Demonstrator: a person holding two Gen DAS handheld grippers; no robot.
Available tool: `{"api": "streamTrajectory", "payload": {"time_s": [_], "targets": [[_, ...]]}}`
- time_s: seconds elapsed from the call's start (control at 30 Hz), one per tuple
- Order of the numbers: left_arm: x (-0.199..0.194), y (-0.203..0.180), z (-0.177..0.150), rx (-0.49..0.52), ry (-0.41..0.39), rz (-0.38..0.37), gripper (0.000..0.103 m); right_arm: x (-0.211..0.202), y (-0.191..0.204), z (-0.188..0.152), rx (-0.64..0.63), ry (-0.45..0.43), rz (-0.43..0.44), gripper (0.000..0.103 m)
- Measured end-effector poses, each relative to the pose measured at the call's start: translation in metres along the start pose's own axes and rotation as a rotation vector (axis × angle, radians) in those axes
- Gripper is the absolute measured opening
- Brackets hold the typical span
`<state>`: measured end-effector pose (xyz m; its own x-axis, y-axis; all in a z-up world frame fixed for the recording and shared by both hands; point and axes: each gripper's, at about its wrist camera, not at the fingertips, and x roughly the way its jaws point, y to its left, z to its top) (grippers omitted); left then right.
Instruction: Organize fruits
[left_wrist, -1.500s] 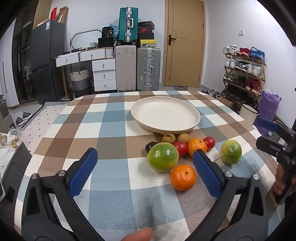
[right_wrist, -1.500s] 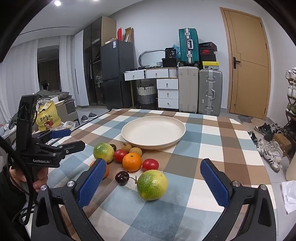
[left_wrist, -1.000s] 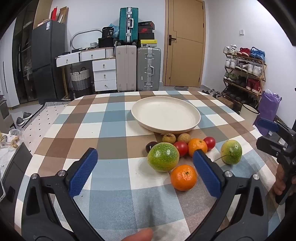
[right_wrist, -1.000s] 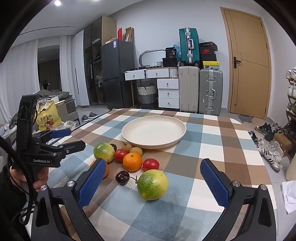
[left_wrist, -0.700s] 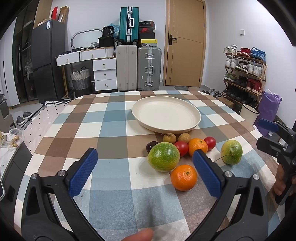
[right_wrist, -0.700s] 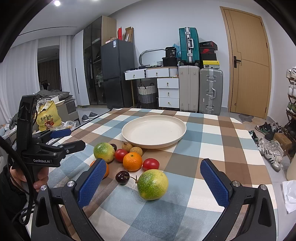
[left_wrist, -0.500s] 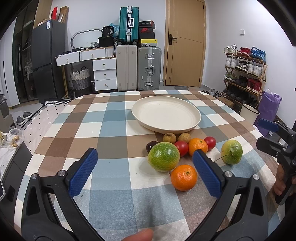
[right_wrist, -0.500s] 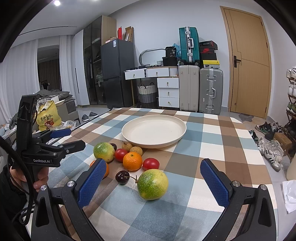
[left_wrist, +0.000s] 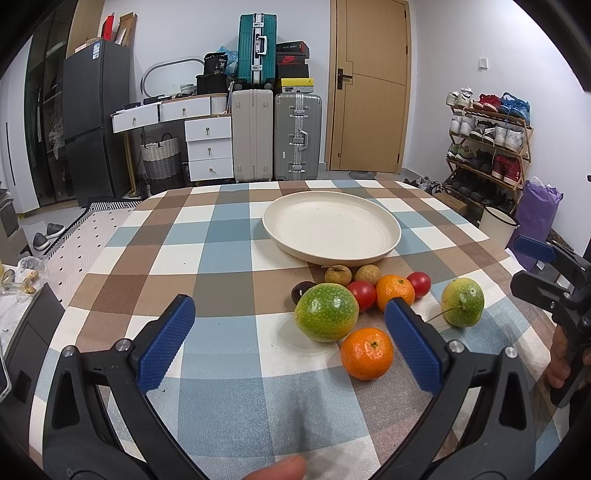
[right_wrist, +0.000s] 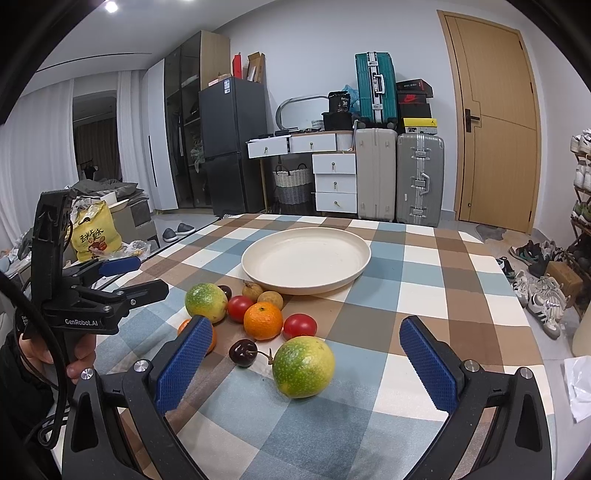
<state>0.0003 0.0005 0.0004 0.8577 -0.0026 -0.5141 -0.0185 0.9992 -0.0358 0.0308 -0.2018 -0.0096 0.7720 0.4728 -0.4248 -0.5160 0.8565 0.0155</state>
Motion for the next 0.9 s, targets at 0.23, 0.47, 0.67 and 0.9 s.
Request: {"api": "streamTrajectory", "payload": {"time_s": [0.23,0.47,0.67,0.9], "targets": [[0.0017,-0.0005,-0.0005,0.001,-0.001,0.002,0.102,-0.0016,0.0008,-0.0011,0.006,0.001,-0.001,0.103],[0.0017,0.0,0.0004,0.002,-0.001,0.002,0.102,0.0013,-0.0013,-0.0044,0.009,0.008,0.003,0.103],[0.0019,0.0,0.0004,0.002,-0.001,0.004,0.102,0.0015,-0.0021,-0.0045,0.02,0.011,0.004,0.103],[0.0,-0.0008,-0.0005,0.005,0.001,0.005,0.102,0.0008,-0.0054,-0.0021,0.039,0.014,0.012,0.103]]}}
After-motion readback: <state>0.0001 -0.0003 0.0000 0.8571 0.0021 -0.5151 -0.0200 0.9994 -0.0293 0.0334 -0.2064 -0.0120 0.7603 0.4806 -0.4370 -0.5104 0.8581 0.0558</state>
